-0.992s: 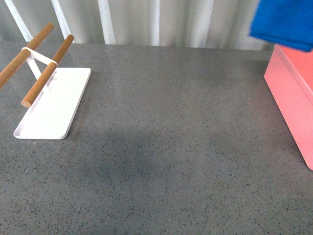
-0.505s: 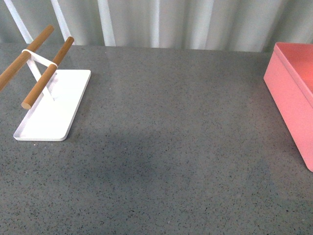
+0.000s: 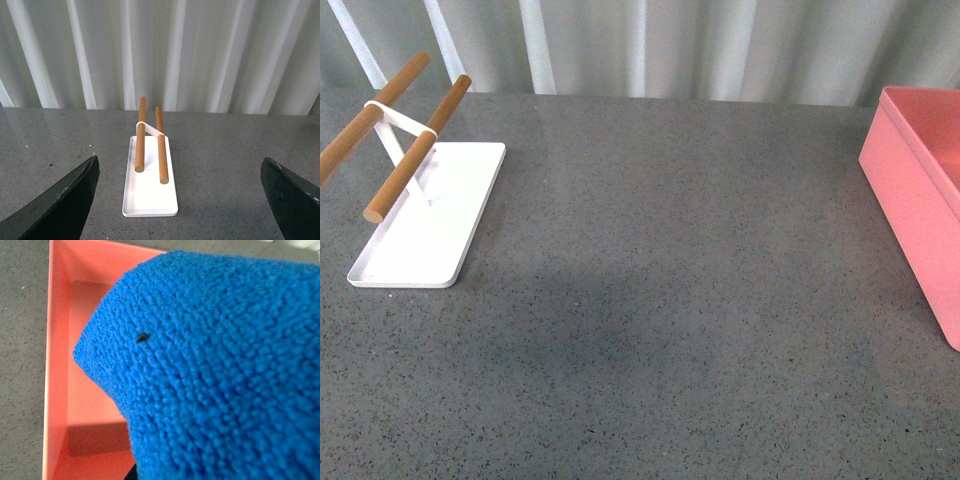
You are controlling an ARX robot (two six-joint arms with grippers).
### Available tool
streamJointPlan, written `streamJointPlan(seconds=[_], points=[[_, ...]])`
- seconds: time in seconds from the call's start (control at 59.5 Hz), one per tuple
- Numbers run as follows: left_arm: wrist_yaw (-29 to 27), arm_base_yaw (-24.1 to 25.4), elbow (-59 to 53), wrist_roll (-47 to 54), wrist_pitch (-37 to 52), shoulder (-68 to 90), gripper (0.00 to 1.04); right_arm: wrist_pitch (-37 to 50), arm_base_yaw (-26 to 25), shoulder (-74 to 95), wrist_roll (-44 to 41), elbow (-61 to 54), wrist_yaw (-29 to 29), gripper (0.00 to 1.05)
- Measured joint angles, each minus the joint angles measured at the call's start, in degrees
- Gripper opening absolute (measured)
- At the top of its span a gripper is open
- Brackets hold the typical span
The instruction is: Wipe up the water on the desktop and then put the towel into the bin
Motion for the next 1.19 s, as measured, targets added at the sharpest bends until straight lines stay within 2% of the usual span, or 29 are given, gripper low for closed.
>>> streamJointPlan(seconds=[0.488,0.639,1.043,1.194], points=[[0.0,0.0,0.0,0.0,0.0,0.0,0.98,-3.1,-1.2,6.2,4.2,5.4,1.6,0.04],[0.0,0.0,0.0,0.0,0.0,0.0,0.98,-5.4,-0.8,7.3,7.0,5.6,-0.3,0.04],[0.0,0.0,0.0,0.0,0.0,0.0,0.98,-5.1,-0.6,9.5,9.4,5.6,-0.4,0.04],[0.0,0.0,0.0,0.0,0.0,0.0,0.98,-5.7,-0.6,9.5,9.4,5.6,-0.6,0.28]])
